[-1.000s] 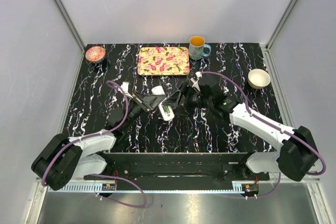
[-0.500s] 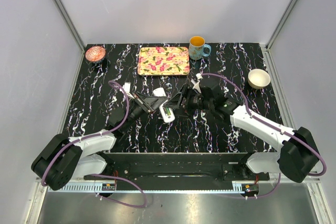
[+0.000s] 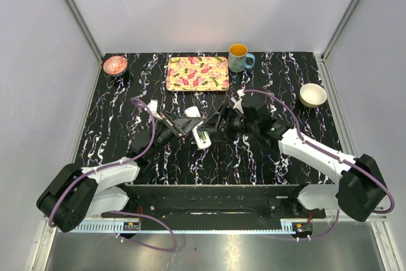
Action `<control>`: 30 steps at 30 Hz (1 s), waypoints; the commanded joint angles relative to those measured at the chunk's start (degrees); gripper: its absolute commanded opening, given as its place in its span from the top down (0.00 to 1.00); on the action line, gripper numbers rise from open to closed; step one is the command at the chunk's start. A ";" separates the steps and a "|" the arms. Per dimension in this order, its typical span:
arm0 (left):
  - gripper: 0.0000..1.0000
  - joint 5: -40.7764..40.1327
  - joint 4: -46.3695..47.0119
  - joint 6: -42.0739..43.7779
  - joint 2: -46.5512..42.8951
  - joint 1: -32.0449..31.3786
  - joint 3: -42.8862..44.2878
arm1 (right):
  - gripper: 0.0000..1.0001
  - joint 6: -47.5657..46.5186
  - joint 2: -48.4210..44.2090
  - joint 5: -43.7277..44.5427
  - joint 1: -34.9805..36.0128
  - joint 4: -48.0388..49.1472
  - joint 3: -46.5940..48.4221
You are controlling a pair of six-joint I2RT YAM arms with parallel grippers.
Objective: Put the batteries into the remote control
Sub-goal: Load the battery into the remote control.
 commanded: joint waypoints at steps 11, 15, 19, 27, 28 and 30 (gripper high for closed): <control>1.00 -4.32 6.76 0.44 -3.13 0.66 4.75 | 0.32 -1.41 -0.39 -3.29 -0.15 -3.04 -2.65; 1.00 -4.15 7.46 -1.14 -2.78 0.57 4.75 | 0.32 -2.64 0.22 -3.21 -0.15 -3.74 -2.30; 1.00 -2.57 4.14 -1.23 -2.08 0.66 5.45 | 0.13 -4.49 -0.74 -2.68 -0.15 -5.23 -0.37; 1.00 -1.77 -0.71 -1.14 -1.28 0.66 4.49 | 0.07 -8.53 -1.71 0.22 -0.15 -9.72 7.01; 1.00 -1.68 -0.97 -1.15 -1.28 0.66 4.49 | 0.07 -10.01 -1.88 0.66 -0.23 -10.77 7.45; 1.00 -1.25 -1.15 -1.49 -1.28 0.57 4.49 | 0.09 -11.34 -2.41 1.62 -0.23 -11.56 8.25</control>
